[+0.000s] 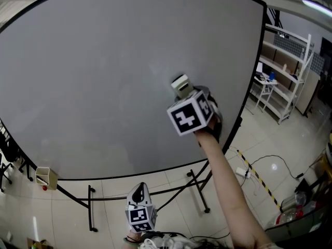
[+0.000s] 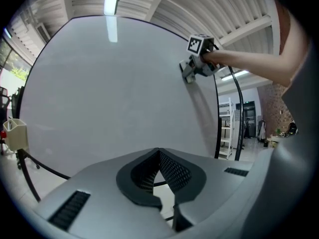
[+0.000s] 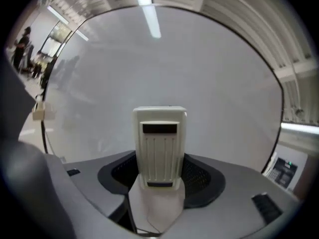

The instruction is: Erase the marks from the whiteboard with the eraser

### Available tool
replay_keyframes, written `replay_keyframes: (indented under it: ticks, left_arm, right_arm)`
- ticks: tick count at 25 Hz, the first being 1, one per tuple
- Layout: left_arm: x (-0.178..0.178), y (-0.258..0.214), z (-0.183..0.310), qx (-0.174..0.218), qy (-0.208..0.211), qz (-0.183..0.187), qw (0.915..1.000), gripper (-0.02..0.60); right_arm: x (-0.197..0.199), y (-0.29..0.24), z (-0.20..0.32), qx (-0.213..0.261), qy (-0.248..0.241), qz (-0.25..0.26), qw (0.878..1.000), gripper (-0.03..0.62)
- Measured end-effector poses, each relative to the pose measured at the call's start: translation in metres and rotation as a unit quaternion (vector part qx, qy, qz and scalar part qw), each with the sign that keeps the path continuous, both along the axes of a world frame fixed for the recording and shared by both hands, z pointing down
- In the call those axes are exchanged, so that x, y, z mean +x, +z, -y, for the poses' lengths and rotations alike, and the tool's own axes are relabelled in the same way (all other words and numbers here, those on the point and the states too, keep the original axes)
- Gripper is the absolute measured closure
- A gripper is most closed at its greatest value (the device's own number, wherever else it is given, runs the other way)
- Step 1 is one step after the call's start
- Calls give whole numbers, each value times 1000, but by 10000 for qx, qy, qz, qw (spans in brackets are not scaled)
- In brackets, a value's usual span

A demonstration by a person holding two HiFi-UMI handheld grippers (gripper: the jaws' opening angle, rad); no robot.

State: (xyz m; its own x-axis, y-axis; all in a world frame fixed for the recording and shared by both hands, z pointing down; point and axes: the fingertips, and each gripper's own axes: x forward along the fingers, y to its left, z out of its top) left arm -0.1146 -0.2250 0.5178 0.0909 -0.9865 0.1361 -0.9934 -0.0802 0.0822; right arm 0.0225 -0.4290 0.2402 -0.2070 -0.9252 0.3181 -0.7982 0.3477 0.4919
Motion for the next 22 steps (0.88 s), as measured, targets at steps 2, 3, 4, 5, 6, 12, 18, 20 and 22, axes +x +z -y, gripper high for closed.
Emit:
replay_keyframes:
  ticks: [2,3,4,5,6,12,18,20,22]
  left_arm:
    - [3,-2,2,28,32,10,10000,580]
    - [6,-3,3,43,66,30,10000,580]
    - [8,-3,2,53,102,49,9999,580]
    - [10,-3,2,53,129,53,9999,580]
    - [10,-2,1,43,141,44,9999,580]
    - [22,-12,11,106,278,148,9994,580]
    - [52,-34,15,402,715,754,9938,580]
    - [62,-36,14,439,864,772,9923,580]
    - [69,-33,13,387,977,577,9928,580]
  right_arm:
    - [-17,56,-2,-144,-276,-590,9978,324]
    - [-18,70,-1,-240,-388,-660,9968,324]
    - [-15,68,1,-299,-462,-600,9967,325]
    - [-9,47,3,-212,-480,-475,9975,326]
    - [-1,11,6,66,-426,-331,9985,326]
    - [12,-60,4,445,-138,502,9976,324]
    - [-37,57,-6,-152,-667,-729,9950,326]
    - [-27,-1,-3,165,-677,-309,9971,326]
    - [-9,-64,1,663,-483,135,9965,326]
